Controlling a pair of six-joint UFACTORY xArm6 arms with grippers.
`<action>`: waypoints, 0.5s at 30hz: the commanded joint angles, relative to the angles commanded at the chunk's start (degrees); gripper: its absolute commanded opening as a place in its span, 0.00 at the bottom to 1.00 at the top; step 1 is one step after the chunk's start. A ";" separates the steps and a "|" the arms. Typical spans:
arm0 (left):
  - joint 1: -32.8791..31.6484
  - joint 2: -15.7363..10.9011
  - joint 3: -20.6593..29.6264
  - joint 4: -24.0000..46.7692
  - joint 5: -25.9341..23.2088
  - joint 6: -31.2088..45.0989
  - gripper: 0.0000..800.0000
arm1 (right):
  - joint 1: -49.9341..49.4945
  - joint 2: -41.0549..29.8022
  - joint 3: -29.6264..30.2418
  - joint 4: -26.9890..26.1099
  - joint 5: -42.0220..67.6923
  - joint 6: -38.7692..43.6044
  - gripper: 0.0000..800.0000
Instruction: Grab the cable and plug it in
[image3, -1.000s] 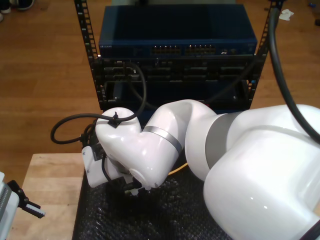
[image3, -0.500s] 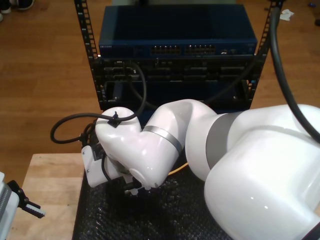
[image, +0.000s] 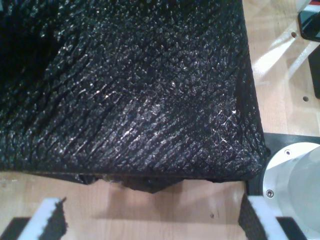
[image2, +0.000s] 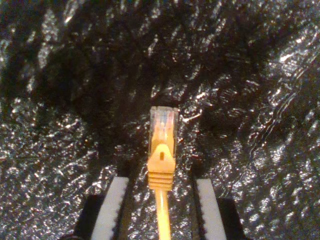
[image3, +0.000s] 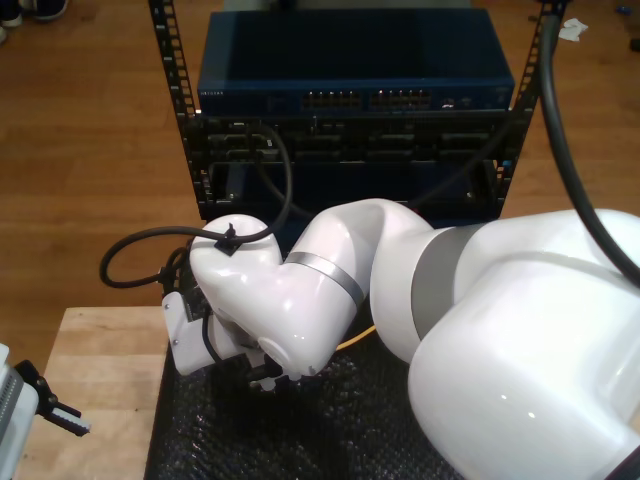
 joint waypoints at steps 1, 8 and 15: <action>0.09 0.00 0.00 0.00 0.00 0.00 1.00 | 0.00 0.00 0.00 0.00 0.09 0.00 0.36; 0.00 0.62 -0.09 0.00 0.09 0.00 1.00 | 0.09 0.00 0.00 0.00 0.09 0.00 0.34; 0.09 0.70 -0.09 0.00 0.09 0.00 1.00 | 0.09 0.26 0.00 0.00 0.00 0.00 0.28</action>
